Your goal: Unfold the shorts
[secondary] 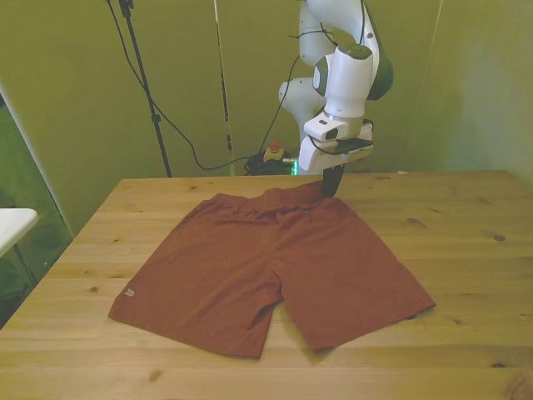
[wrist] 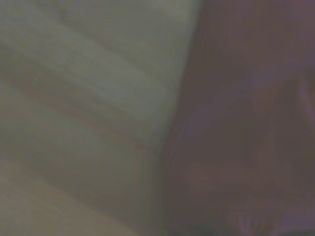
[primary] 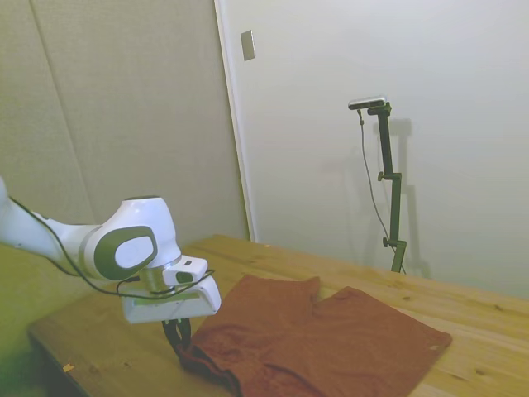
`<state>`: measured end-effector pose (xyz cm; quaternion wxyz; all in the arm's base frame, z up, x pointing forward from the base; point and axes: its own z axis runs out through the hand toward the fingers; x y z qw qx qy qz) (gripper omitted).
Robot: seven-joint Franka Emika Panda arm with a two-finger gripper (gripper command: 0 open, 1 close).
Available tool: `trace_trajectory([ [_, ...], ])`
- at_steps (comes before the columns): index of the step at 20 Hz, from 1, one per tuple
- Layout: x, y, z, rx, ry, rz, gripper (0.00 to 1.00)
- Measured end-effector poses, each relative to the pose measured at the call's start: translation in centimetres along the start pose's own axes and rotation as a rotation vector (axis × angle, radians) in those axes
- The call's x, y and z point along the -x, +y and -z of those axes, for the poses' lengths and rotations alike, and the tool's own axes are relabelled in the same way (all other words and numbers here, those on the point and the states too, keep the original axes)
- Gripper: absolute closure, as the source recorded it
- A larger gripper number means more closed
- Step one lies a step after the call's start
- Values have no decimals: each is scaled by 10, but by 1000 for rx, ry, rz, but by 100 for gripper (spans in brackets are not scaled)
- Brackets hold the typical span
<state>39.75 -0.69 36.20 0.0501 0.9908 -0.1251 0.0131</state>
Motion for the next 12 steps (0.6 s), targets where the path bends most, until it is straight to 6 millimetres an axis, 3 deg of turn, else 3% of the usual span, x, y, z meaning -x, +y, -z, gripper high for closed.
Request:
trace_trajectory([
  [8,8,-8,6,10,24,-7,0],
  [12,5,-11,26,2,52,-31,0],
])
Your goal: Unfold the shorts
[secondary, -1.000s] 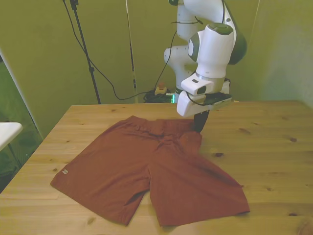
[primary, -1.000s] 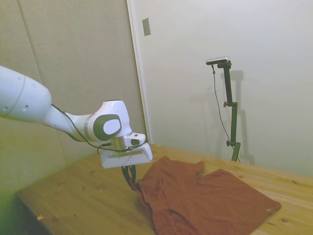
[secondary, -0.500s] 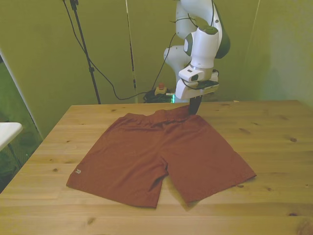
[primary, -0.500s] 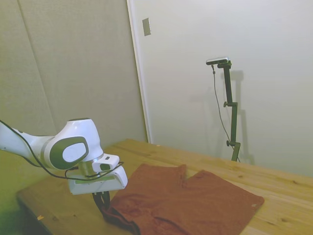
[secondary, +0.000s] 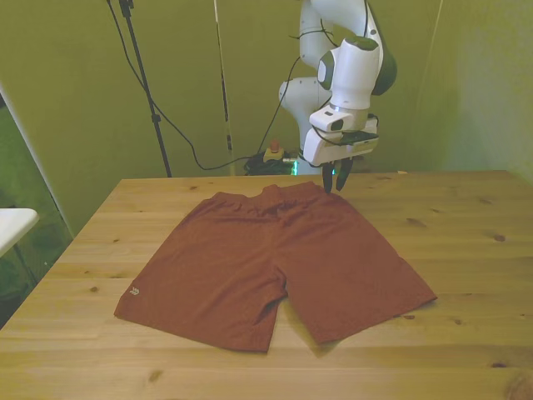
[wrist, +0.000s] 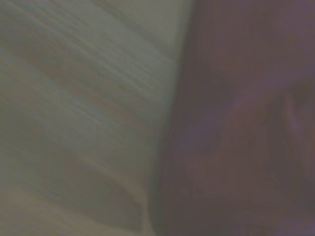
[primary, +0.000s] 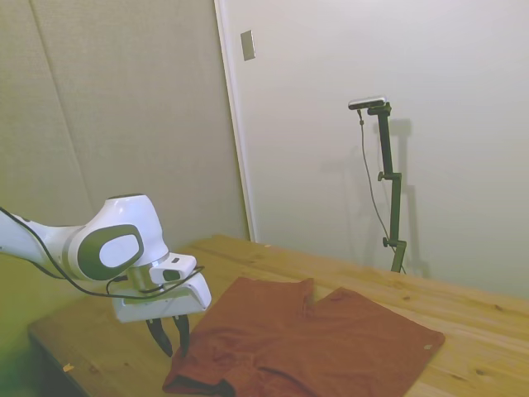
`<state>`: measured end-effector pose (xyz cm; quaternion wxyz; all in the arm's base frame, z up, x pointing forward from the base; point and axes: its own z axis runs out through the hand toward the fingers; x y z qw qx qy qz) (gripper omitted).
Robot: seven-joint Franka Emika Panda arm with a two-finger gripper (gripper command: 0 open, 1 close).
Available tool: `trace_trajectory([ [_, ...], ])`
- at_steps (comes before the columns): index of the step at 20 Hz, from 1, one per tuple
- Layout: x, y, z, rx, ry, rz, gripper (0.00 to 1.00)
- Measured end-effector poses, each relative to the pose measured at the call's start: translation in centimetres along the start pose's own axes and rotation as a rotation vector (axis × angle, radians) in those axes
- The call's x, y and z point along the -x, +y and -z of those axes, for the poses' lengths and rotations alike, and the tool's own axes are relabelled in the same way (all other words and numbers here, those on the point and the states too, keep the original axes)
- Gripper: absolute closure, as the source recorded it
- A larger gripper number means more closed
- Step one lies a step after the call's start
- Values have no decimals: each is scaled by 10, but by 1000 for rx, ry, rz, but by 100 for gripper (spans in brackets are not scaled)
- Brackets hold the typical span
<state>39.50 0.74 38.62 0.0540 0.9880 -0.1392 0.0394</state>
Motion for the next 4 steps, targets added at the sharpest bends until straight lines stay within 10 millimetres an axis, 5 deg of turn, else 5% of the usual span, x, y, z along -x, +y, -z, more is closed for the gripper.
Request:
trace_trajectory([
  [4,-11,-2,47,-18,10,-52,0],
])
